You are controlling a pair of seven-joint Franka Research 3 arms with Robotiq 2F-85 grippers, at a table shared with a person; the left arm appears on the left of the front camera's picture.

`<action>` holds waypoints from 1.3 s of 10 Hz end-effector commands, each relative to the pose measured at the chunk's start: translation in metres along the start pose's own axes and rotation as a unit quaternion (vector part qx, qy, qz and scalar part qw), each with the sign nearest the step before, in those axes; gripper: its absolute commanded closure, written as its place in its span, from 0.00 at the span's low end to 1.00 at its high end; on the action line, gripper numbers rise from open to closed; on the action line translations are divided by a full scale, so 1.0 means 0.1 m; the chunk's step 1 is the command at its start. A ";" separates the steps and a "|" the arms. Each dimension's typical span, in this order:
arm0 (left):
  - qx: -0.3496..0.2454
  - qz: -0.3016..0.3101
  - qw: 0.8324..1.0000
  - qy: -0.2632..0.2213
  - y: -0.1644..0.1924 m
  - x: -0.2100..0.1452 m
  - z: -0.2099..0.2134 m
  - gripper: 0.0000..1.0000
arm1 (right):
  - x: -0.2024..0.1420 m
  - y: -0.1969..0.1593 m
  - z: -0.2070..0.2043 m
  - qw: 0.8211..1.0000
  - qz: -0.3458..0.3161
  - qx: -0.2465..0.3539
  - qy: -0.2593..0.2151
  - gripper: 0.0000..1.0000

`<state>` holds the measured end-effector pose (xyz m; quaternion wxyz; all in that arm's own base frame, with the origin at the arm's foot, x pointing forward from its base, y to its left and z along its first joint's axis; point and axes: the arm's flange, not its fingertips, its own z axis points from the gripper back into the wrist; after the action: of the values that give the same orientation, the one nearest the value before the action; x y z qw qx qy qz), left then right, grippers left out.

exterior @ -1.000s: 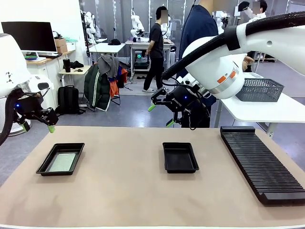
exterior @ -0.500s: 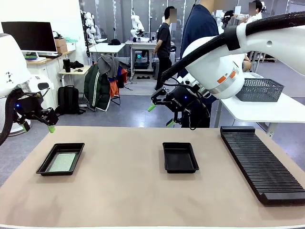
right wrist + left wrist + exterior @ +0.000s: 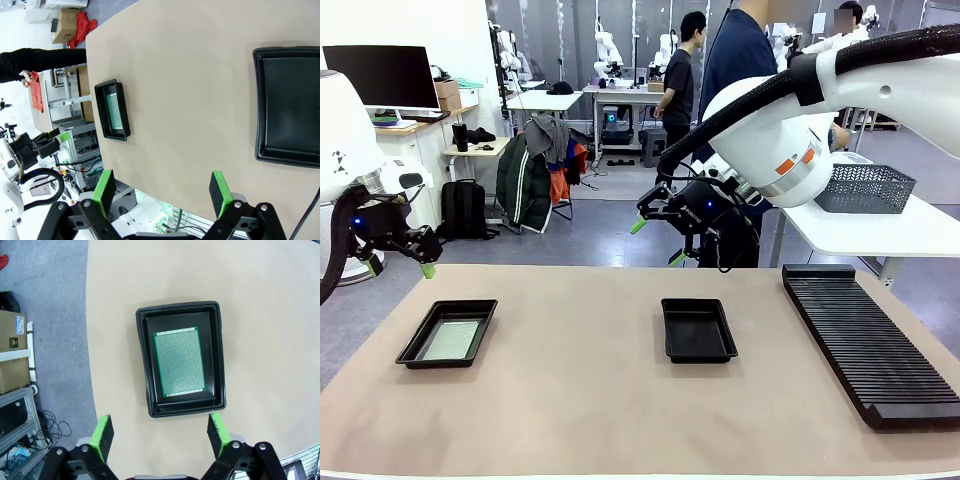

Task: Inspect and transfer BCBs to ESD trays.
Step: Pick up the Blank PCB from the PCB Rack and place it in the right ESD tray.

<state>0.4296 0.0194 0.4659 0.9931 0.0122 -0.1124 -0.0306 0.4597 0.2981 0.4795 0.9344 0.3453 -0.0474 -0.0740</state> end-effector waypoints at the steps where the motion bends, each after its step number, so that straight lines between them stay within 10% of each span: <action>1: 0.000 0.000 1.000 -0.002 0.00 -0.01 -0.01 0.00 | 0.02 0.03 -0.01 1.000 -0.008 -0.010 -0.002 0.00; 13: 0.000 0.000 1.000 -0.002 0.00 -0.01 -0.01 0.00 | 0.02 0.03 -0.01 1.000 -0.008 -0.010 -0.002 0.00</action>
<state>0.4296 0.0194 0.4659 0.9931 0.0122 -0.1124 -0.0306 0.4597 0.2981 0.4795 0.9344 0.3453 -0.0474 -0.0740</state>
